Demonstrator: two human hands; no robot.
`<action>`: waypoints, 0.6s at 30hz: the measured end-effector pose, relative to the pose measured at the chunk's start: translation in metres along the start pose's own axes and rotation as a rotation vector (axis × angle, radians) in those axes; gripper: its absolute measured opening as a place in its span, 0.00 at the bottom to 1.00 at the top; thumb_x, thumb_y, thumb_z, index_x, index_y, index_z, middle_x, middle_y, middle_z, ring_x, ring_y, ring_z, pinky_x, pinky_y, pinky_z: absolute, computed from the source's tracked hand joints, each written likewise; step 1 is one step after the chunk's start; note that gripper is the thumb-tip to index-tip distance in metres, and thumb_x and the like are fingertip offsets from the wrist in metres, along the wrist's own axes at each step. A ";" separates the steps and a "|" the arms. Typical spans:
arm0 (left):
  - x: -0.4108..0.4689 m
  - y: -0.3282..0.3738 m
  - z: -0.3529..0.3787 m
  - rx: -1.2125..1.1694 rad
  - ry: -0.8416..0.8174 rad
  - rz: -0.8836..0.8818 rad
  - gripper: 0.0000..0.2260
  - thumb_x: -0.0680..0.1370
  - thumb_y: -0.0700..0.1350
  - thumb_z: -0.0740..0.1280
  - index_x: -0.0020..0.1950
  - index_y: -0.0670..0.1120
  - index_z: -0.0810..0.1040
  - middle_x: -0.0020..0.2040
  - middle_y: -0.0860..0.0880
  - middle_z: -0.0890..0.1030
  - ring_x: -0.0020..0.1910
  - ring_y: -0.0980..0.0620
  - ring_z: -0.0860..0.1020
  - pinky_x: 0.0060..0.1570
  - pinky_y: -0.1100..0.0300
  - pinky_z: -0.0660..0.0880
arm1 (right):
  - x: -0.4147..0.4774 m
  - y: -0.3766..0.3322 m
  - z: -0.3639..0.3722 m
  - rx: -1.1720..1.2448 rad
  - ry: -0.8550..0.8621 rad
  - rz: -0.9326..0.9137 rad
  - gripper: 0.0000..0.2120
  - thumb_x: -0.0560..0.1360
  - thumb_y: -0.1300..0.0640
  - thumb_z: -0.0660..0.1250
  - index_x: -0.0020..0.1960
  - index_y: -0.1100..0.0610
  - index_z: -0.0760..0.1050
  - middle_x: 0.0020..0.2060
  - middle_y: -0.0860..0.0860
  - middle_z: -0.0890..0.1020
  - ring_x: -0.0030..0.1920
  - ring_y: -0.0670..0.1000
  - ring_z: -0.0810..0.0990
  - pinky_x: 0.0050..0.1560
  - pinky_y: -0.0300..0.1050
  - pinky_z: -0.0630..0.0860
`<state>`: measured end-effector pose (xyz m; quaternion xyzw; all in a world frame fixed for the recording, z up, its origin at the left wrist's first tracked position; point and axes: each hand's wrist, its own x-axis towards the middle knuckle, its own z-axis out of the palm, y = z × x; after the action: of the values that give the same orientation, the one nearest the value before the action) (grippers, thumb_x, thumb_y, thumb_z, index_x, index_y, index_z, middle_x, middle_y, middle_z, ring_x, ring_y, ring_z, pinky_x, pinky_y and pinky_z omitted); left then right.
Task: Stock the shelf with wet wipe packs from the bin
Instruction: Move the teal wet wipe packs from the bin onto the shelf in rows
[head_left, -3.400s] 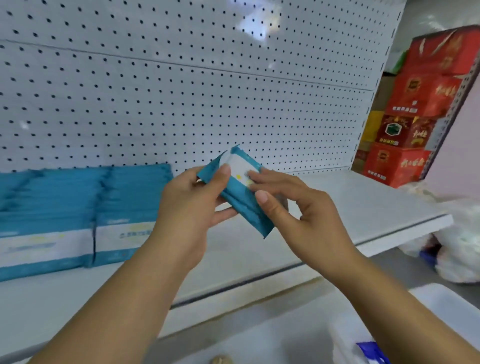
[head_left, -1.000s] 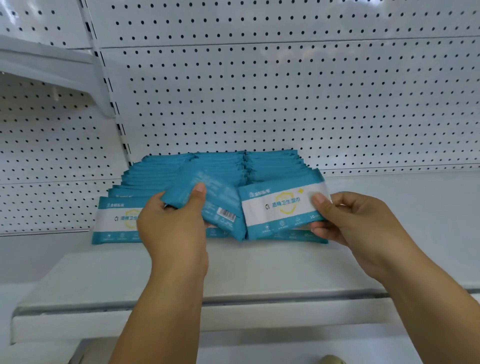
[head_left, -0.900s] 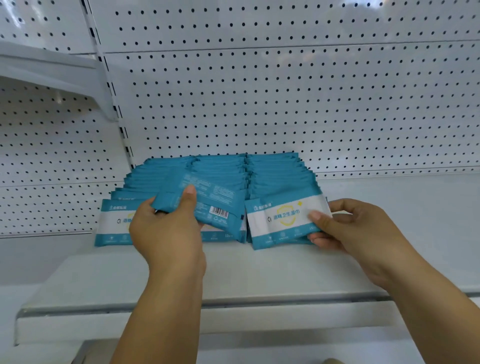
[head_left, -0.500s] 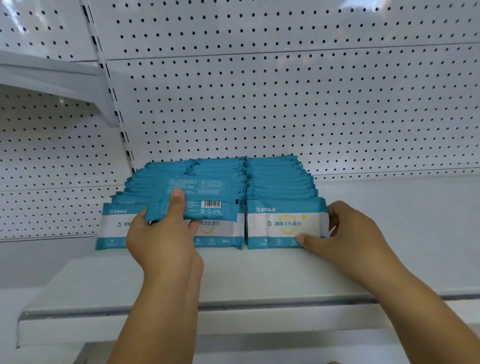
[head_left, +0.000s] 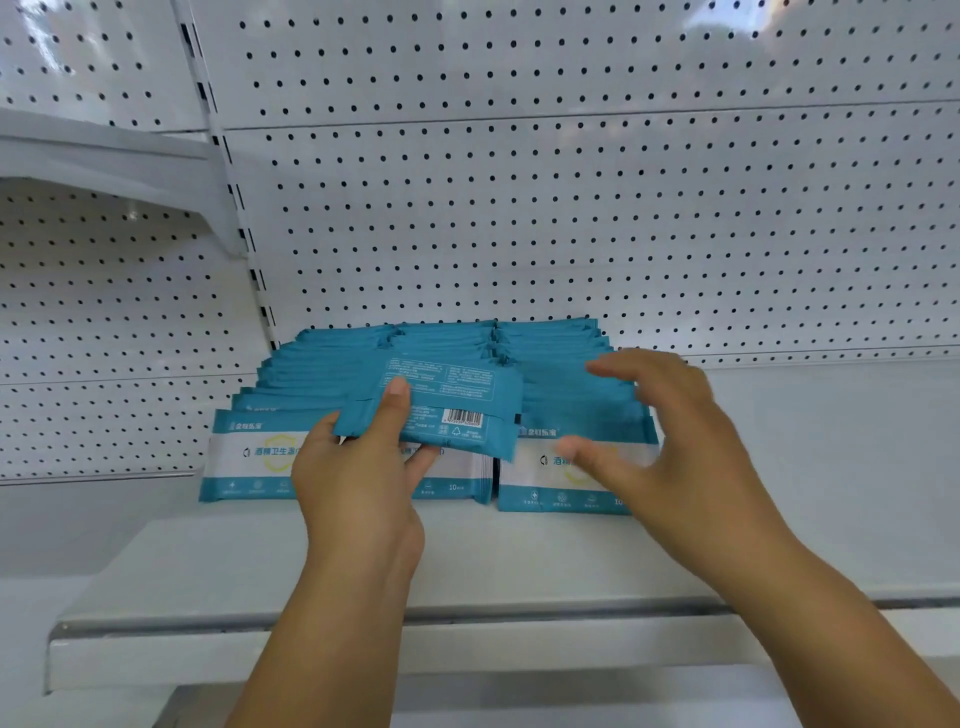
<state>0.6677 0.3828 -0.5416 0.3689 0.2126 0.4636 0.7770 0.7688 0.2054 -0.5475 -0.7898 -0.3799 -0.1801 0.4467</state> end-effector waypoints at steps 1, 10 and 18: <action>-0.001 0.000 0.001 -0.006 -0.029 -0.021 0.14 0.75 0.39 0.74 0.60 0.43 0.80 0.54 0.48 0.86 0.51 0.48 0.85 0.42 0.55 0.83 | 0.000 -0.004 0.003 0.028 -0.044 -0.080 0.28 0.67 0.43 0.77 0.65 0.40 0.72 0.64 0.29 0.68 0.68 0.37 0.66 0.65 0.25 0.60; -0.005 0.001 0.006 0.041 -0.207 -0.149 0.15 0.77 0.42 0.71 0.63 0.41 0.78 0.53 0.44 0.86 0.50 0.46 0.86 0.43 0.56 0.83 | 0.004 -0.017 0.028 0.343 0.034 -0.139 0.16 0.68 0.49 0.76 0.56 0.47 0.84 0.61 0.39 0.82 0.68 0.37 0.73 0.77 0.47 0.61; -0.002 0.008 -0.003 0.516 -0.304 0.011 0.27 0.69 0.61 0.71 0.66 0.52 0.78 0.44 0.55 0.83 0.41 0.61 0.80 0.43 0.62 0.79 | 0.016 -0.032 0.030 0.647 0.233 0.249 0.11 0.77 0.51 0.71 0.40 0.55 0.84 0.36 0.49 0.86 0.35 0.41 0.79 0.39 0.37 0.75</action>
<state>0.6603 0.3849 -0.5374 0.6204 0.2028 0.3379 0.6781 0.7536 0.2482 -0.5356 -0.6220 -0.2646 -0.0835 0.7322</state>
